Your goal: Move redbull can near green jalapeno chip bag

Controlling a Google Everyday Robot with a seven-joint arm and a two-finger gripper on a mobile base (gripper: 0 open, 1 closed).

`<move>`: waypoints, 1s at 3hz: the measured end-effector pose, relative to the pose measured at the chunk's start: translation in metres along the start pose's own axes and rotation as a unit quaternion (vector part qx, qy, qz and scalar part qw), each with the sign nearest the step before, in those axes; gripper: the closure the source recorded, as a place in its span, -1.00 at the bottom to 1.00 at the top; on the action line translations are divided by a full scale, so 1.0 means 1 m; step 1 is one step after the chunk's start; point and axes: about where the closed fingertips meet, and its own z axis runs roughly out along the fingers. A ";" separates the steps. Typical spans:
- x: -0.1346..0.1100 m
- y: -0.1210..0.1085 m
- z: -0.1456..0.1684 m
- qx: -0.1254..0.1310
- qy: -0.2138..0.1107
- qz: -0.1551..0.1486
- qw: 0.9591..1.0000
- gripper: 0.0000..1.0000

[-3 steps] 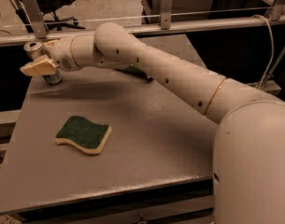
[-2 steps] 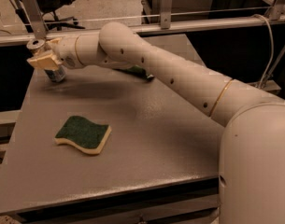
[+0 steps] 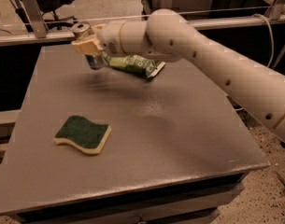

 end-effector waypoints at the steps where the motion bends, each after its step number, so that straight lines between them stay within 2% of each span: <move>1: 0.024 -0.034 -0.088 0.070 0.034 0.026 0.997 1.00; 2: 0.057 -0.054 -0.166 0.130 0.062 0.058 0.988 1.00; 3: 0.076 -0.070 -0.228 0.180 0.072 0.074 0.978 1.00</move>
Offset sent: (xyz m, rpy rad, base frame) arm -0.0357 -0.3082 -0.0361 -0.0722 0.1597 -0.4948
